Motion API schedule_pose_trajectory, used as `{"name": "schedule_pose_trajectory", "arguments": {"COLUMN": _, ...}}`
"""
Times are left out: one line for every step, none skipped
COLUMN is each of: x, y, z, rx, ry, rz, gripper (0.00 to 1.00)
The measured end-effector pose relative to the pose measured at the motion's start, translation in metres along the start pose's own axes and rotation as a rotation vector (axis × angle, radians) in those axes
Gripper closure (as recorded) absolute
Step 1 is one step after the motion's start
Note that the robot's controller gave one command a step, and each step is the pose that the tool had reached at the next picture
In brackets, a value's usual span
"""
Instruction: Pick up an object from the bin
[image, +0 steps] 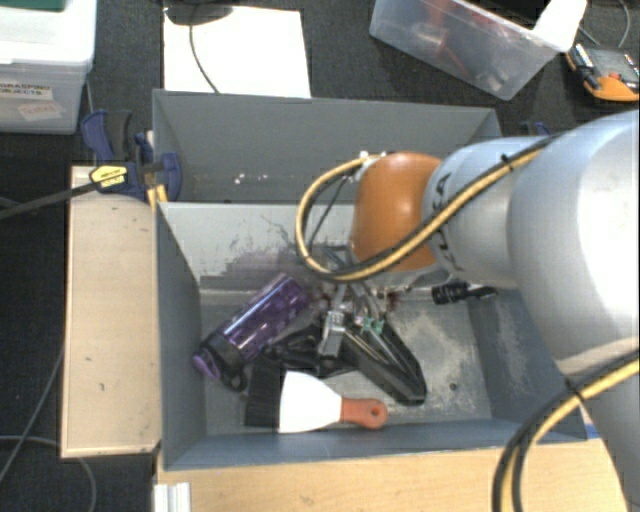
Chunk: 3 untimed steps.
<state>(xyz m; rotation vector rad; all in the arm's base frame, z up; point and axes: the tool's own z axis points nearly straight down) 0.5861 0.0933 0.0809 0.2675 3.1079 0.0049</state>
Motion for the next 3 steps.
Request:
{"name": "schedule_pose_trajectory", "arguments": {"x": -0.0068, "y": 0.0036, "z": 0.0083, "rx": 0.004, "ry": 0.001, "rz": 0.370, "gripper": 0.00}}
{"name": "schedule_pose_trajectory", "arguments": {"x": -0.0054, "y": 0.0053, "z": 0.0050, "rx": -0.005, "ry": -0.014, "rz": 0.198, "gripper": 1.00}}
{"name": "schedule_pose_trajectory", "arguments": {"x": -0.0054, "y": 0.0053, "z": 0.0050, "rx": -0.005, "ry": -0.014, "rz": 0.197, "gripper": 1.00}}
